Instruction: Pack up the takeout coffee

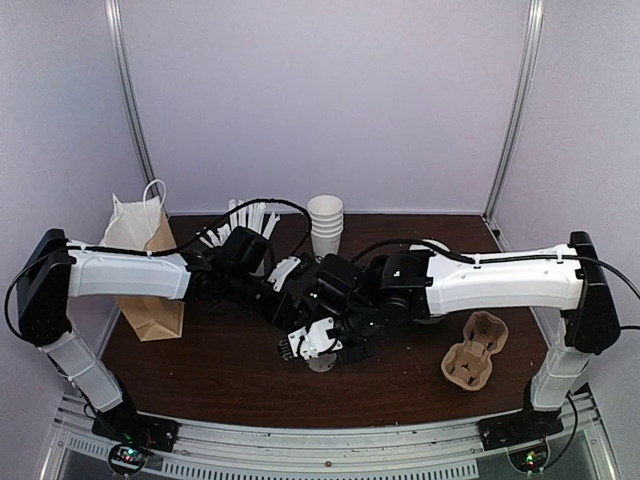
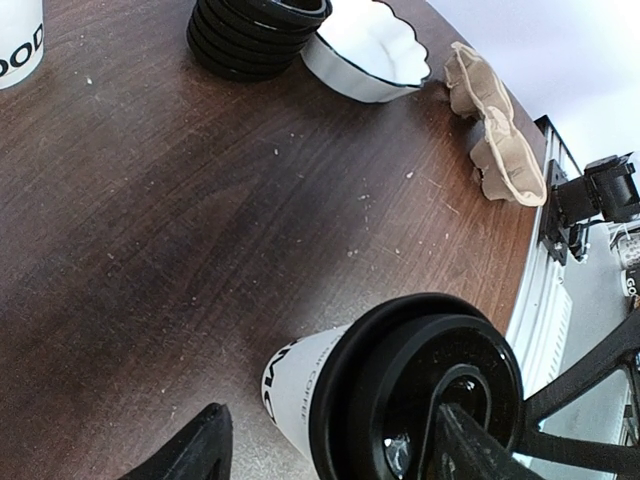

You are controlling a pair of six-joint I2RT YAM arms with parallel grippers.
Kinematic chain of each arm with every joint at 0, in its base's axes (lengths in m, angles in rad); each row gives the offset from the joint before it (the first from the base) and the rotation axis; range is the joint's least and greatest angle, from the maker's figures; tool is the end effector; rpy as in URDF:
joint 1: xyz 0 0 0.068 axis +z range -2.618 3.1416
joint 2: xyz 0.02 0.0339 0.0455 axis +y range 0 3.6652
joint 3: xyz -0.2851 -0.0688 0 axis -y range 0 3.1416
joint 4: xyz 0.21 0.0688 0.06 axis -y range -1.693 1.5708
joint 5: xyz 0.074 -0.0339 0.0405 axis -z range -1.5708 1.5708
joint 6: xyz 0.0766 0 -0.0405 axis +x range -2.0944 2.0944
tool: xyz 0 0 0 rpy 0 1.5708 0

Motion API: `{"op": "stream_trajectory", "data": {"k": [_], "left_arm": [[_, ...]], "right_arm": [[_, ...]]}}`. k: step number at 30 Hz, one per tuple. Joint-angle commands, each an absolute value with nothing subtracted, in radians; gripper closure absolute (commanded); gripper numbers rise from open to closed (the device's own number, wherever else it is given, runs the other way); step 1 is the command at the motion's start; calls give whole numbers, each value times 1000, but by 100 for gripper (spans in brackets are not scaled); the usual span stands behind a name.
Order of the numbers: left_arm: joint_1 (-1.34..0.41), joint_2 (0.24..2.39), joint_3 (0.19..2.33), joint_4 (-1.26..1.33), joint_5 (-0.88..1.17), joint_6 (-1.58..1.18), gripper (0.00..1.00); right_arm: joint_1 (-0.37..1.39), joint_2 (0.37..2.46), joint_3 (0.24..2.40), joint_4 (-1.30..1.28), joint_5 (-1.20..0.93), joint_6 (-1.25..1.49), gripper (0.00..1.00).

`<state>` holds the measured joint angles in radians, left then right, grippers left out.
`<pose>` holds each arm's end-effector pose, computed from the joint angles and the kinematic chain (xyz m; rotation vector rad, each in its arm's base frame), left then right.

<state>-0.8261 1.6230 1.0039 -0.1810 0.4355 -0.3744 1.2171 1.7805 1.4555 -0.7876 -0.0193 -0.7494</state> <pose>0.2071 -0.2724 0.2223 0.7920 2.4275 -1.0470 0.1247 0.3421 0.2471 -2.2465 1.4889 0.1709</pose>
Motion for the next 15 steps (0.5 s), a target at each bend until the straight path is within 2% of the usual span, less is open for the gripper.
{"op": "stream_trajectory", "data": {"k": [1, 11, 15], "left_arm": [[-818, 1688, 956, -268, 355, -366, 29], [-819, 1682, 932, -264, 351, -376, 31], [-819, 1672, 917, -254, 347, -380, 31]], "right_arm": [[1224, 1859, 1365, -798, -8, -735, 100], [1238, 1888, 1362, -820, -36, -729, 100], [1246, 1964, 1369, -857, -19, -720, 100]]}}
